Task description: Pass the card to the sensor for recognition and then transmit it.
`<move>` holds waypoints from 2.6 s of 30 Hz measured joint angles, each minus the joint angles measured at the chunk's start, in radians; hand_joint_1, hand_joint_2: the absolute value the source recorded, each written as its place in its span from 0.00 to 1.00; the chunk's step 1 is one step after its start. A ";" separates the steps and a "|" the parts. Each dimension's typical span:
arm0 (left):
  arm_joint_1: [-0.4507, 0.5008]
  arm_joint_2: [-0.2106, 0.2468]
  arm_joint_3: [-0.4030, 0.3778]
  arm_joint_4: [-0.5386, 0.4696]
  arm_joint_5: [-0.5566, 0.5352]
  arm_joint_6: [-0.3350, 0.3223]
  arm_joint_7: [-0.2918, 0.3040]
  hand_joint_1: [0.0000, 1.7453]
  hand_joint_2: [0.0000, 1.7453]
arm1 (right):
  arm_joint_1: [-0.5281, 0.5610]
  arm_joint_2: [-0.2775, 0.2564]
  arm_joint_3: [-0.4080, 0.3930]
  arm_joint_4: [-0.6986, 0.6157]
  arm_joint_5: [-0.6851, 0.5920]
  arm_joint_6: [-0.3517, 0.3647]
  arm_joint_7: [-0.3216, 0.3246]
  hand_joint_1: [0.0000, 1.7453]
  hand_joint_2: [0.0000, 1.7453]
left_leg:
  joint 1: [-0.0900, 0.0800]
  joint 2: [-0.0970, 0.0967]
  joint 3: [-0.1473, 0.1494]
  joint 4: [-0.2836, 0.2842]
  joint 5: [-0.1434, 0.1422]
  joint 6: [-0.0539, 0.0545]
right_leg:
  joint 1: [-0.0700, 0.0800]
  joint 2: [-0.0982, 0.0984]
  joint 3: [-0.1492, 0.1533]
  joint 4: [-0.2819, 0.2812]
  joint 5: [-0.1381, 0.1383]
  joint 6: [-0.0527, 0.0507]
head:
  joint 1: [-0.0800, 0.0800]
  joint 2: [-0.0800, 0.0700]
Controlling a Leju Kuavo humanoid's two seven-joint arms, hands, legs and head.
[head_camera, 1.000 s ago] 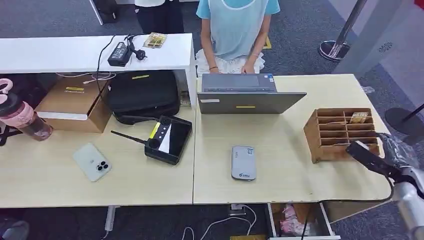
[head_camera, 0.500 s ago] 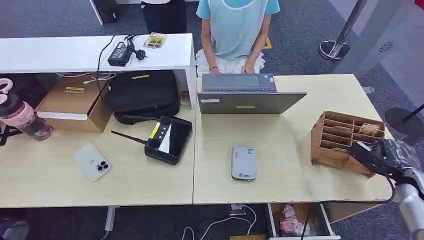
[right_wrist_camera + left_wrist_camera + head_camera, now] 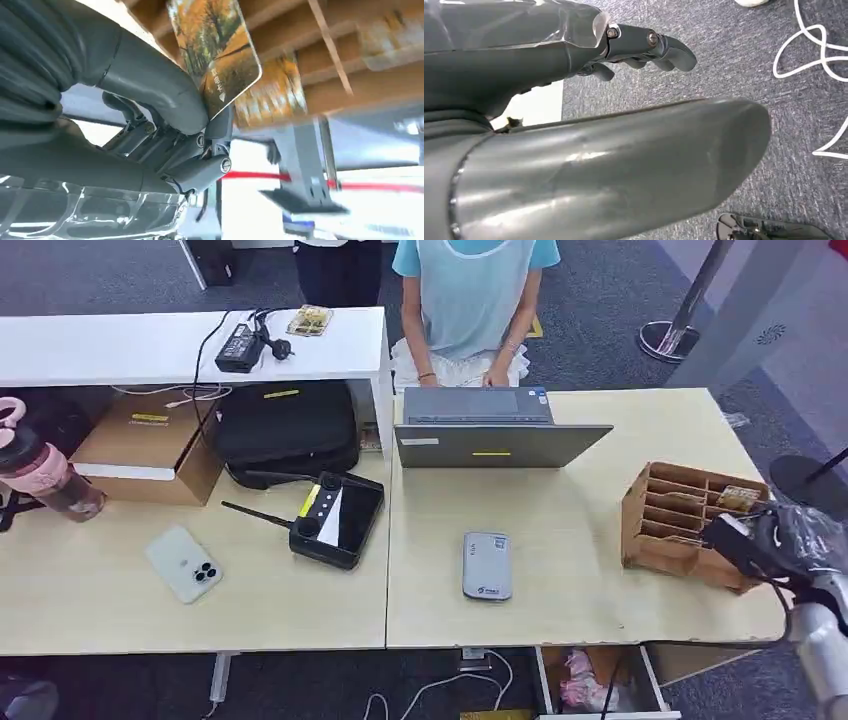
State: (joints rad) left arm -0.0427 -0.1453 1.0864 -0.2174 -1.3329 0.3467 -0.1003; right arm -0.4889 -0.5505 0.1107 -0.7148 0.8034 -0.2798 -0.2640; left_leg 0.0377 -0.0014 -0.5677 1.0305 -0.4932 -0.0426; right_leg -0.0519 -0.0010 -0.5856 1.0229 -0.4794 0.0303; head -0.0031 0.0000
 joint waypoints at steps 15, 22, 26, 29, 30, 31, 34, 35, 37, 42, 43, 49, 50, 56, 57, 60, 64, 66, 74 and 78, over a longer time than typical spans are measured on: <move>-0.001 0.000 0.000 0.000 -0.010 0.007 -0.007 0.00 0.00 | 0.021 0.056 -0.060 -0.255 -0.038 -0.234 -0.041 1.00 1.00 | 0.000 0.000 0.000 0.000 0.000 0.000 | 0.000 0.000 0.000 0.000 0.000 0.000 | 0.000 0.000; -0.001 0.000 0.000 0.000 -0.013 0.007 -0.017 0.00 0.00 | -0.067 0.101 -0.025 -0.271 -0.013 -0.230 -0.029 1.00 1.00 | 0.000 0.001 0.000 0.000 0.000 0.000 | 0.000 0.001 0.000 0.001 0.000 0.000 | 0.000 0.000; -0.002 0.000 0.000 0.000 -0.021 0.005 -0.024 0.00 0.00 | -0.146 0.132 0.013 -0.251 0.000 -0.225 -0.015 1.00 1.00 | 0.000 0.000 0.000 0.000 0.001 0.000 | 0.000 0.000 0.000 0.001 0.000 0.000 | 0.000 0.000; -0.003 0.000 0.000 0.000 -0.037 0.000 -0.026 0.00 0.00 | -0.211 0.156 0.039 -0.224 0.005 -0.221 -0.010 1.00 1.00 | 0.000 0.000 0.000 0.000 0.001 0.000 | 0.000 0.000 0.000 0.001 0.000 0.000 | 0.000 0.000; -0.004 0.000 0.000 0.000 -0.040 -0.002 -0.027 0.00 0.00 | -0.229 0.161 0.045 -0.216 0.006 -0.221 -0.008 1.00 1.00 | 0.000 0.000 0.000 0.000 0.001 0.000 | 0.000 0.000 0.000 0.001 0.000 0.000 | 0.000 0.000; -0.005 0.000 -0.001 0.000 -0.048 -0.003 -0.029 0.00 0.00 | -0.257 0.170 0.056 -0.199 0.010 -0.219 -0.006 1.00 1.00 | 0.000 0.000 0.000 0.000 0.001 0.000 | 0.000 0.000 0.000 0.001 0.000 0.000 | 0.000 0.000; -0.009 0.001 -0.005 0.000 -0.060 -0.009 -0.029 0.00 0.00 | -0.325 0.190 0.078 -0.157 0.024 -0.213 0.008 1.00 1.00 | 0.000 0.000 0.000 0.000 0.001 0.000 | 0.000 0.000 0.000 0.001 0.000 0.000 | 0.000 0.000; -0.010 0.001 -0.008 0.000 -0.063 -0.010 -0.030 0.00 0.00 | -0.342 0.197 0.085 -0.145 0.026 -0.212 0.012 1.00 1.00 | 0.000 0.000 0.000 0.000 0.001 0.000 | 0.000 0.000 0.000 0.001 0.000 0.000 | 0.000 0.000; -0.013 0.001 -0.010 0.000 -0.071 -0.012 -0.030 0.00 0.00 | -0.381 0.216 0.102 -0.113 0.044 -0.208 0.026 1.00 1.00 | 0.000 0.000 0.000 0.000 0.001 0.000 | 0.000 0.000 0.000 0.001 0.000 0.000 | 0.000 0.000; -0.016 0.002 -0.024 0.000 -0.082 -0.018 -0.027 0.00 0.00 | -0.479 0.266 0.142 -0.036 0.080 -0.175 0.066 1.00 1.00 | 0.000 0.001 -0.001 0.000 0.002 0.000 | 0.000 0.002 -0.002 0.001 0.002 -0.001 | 0.000 0.000; -0.018 0.002 -0.027 0.000 -0.085 -0.020 -0.027 0.00 0.00 | -0.497 0.274 0.150 -0.023 0.089 -0.167 0.073 1.00 1.00 | 0.000 0.001 0.000 0.000 0.002 0.000 | 0.000 0.002 -0.002 0.001 0.002 -0.001 | 0.000 0.000; -0.021 0.002 -0.037 0.000 -0.084 -0.019 -0.026 0.00 0.00 | -0.573 0.343 0.183 0.056 0.114 -0.130 0.103 1.00 1.00 | 0.000 0.000 -0.001 0.000 0.002 0.000 | 0.000 0.001 -0.002 0.001 0.002 -0.001 | 0.000 0.000; -0.021 0.002 -0.037 0.000 -0.084 -0.019 -0.026 0.00 0.00 | -0.583 0.351 0.187 0.064 0.116 -0.124 0.105 1.00 1.00 | 0.000 0.000 -0.001 0.000 0.002 0.000 | 0.000 0.001 -0.002 0.001 0.002 -0.001 | 0.000 0.000; -0.021 0.002 -0.043 0.000 -0.089 -0.020 -0.029 0.00 0.00 | -0.613 0.387 0.206 0.120 0.129 -0.092 0.109 1.00 1.00 | 0.000 0.000 -0.001 0.000 0.002 0.000 | 0.000 0.001 -0.002 0.001 0.002 -0.001 | 0.000 0.000; -0.021 0.002 -0.043 0.000 -0.090 -0.021 -0.029 0.00 0.00 | -0.615 0.391 0.208 0.126 0.129 -0.088 0.110 1.00 1.00 | 0.000 0.000 -0.001 0.000 0.002 0.000 | 0.000 0.001 -0.002 0.001 0.002 -0.001 | 0.000 0.000; -0.022 0.002 -0.046 0.000 -0.092 -0.023 -0.029 0.00 0.00 | -0.626 0.403 0.215 0.144 0.133 -0.080 0.118 1.00 1.00 | 0.000 0.000 -0.001 0.000 0.002 0.000 | 0.000 0.001 -0.002 0.001 0.002 -0.001 | 0.000 0.000; -0.023 0.002 -0.052 0.000 -0.093 -0.023 -0.029 0.00 0.00 | -0.644 0.423 0.222 0.167 0.146 -0.065 0.131 1.00 1.00 | 0.000 0.000 -0.001 0.000 0.002 0.000 | 0.000 0.001 -0.002 0.001 0.002 -0.001 | 0.000 0.000; -0.024 0.001 -0.053 0.000 -0.093 -0.023 -0.029 0.00 0.00 | -0.653 0.434 0.225 0.181 0.150 -0.059 0.135 1.00 1.00 | 0.001 0.000 -0.001 0.000 0.002 0.000 | 0.001 0.001 -0.002 0.001 0.002 -0.001 | 0.000 0.000; -0.024 0.000 -0.053 0.000 -0.078 -0.021 -0.026 0.00 0.00 | -0.681 0.481 0.236 0.220 0.162 -0.031 0.148 1.00 1.00 | 0.000 0.000 -0.001 0.000 0.002 0.000 | 0.000 0.001 -0.002 0.001 0.002 -0.001 | 0.000 0.000; -0.024 0.000 -0.053 0.000 -0.077 -0.021 -0.023 0.00 0.00 | -0.695 0.497 0.238 0.233 0.171 -0.028 0.154 1.00 1.00 | 0.001 0.000 -0.001 0.000 0.002 0.000 | 0.000 0.001 -0.002 0.001 0.002 -0.001 | 0.000 0.000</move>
State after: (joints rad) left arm -0.0667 -0.1453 1.0334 -0.2174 -1.4099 0.3254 -0.1236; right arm -1.1836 -0.0534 0.3491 -0.4814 0.9739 -0.3078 -0.1099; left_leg 0.0382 -0.0015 -0.5684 1.0305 -0.4910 -0.0426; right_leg -0.0515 -0.0001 -0.5873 1.0242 -0.4774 0.0295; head -0.0027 0.0000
